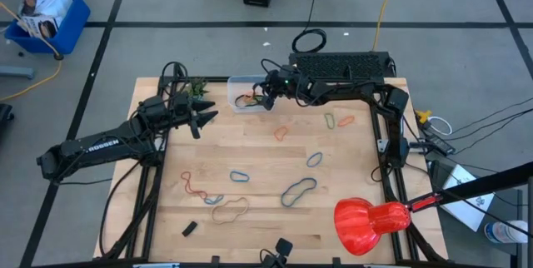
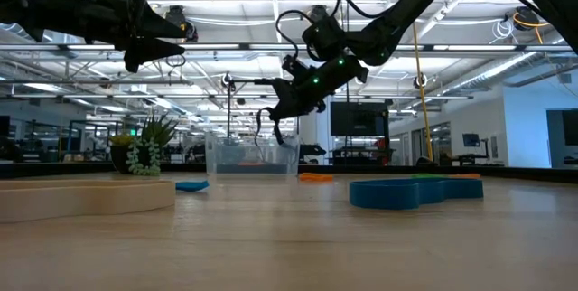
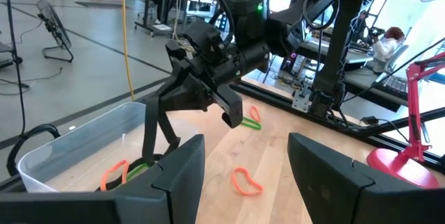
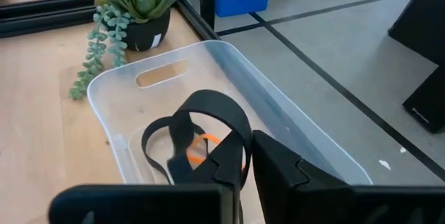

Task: Pick and place rubber bands into bin
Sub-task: Put the black rubber band into the transparent bin, then put the left orange rubber band into the transparent bin

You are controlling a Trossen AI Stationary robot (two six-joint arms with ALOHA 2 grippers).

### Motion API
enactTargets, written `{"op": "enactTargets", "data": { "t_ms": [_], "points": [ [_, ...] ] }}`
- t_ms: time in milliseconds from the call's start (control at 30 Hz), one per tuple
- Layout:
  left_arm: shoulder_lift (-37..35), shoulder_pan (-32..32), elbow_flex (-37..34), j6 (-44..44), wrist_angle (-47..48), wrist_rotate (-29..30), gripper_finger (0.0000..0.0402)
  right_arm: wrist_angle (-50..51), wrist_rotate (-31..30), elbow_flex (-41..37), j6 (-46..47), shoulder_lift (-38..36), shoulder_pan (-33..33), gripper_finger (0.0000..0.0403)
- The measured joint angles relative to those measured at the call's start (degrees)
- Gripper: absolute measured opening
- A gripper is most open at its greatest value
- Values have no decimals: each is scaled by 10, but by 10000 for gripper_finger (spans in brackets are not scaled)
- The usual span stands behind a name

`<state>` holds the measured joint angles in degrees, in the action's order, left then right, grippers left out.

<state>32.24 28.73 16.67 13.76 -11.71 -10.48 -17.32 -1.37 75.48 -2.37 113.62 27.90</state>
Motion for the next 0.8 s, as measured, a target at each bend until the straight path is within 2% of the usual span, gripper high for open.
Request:
{"op": "enactTargets", "data": {
  "t_ms": [400,700,800],
  "points": [
    [0,0,0,0,0,0,214,5,0,0,1,0,0,93],
    [0,0,0,0,0,0,214,32,3,0,24,-12,-3,110],
    [0,0,0,0,0,0,214,55,37,0,15,-37,-5,110]
  ]
}}
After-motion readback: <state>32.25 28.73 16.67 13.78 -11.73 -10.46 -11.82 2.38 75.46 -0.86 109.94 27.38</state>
